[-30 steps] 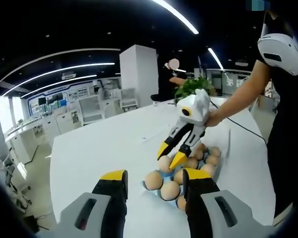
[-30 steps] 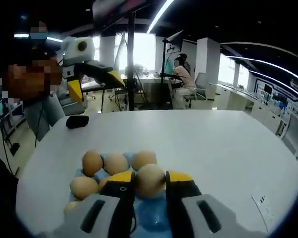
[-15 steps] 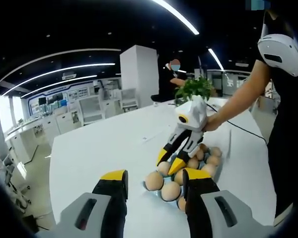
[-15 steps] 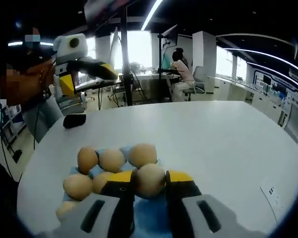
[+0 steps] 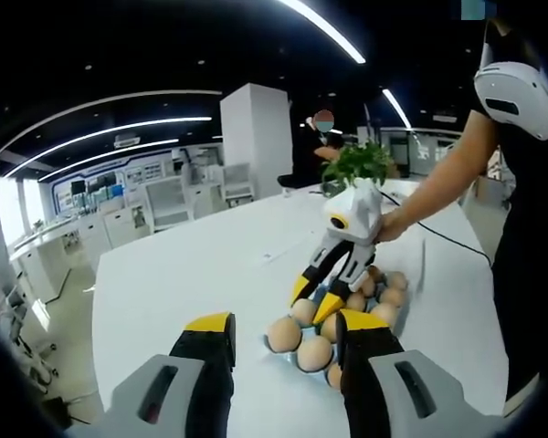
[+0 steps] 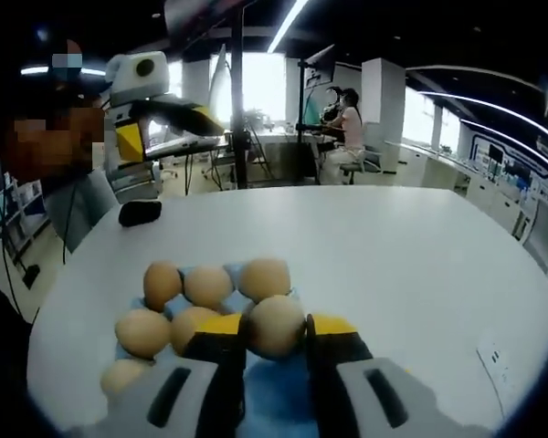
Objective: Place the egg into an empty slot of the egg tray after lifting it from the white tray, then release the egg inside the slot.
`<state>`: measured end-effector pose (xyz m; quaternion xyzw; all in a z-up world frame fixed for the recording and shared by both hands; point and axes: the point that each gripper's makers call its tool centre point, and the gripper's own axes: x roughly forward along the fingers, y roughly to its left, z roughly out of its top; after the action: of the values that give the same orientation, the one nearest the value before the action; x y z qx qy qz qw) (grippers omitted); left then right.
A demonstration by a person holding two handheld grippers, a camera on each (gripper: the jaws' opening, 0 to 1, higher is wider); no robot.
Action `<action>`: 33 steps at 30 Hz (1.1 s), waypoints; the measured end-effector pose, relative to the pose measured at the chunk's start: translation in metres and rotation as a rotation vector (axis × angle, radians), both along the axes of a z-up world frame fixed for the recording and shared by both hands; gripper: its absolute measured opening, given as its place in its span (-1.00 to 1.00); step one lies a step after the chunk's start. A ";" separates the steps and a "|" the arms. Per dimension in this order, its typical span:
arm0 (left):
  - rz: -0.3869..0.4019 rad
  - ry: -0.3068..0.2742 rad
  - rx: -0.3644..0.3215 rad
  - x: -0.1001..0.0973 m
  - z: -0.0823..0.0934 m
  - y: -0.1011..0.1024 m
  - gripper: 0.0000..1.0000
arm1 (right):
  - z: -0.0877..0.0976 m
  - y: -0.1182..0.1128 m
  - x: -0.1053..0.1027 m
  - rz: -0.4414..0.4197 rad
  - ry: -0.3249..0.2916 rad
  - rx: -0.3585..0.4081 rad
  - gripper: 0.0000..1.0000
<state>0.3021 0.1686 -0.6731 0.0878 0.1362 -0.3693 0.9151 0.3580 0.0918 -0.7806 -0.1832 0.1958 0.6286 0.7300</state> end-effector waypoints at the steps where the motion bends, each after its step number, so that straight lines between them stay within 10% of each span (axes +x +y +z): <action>1: 0.001 -0.001 -0.001 0.000 0.001 0.000 -0.12 | 0.002 -0.002 -0.001 -0.001 0.006 0.003 -0.46; 33: -0.009 -0.008 0.002 0.001 0.006 -0.006 -0.11 | 0.028 -0.095 0.010 -0.171 -0.034 0.039 -0.44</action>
<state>0.3029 0.1627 -0.6672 0.0909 0.1328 -0.3729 0.9138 0.3678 -0.0027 -0.7524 -0.1623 0.1859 0.5644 0.7877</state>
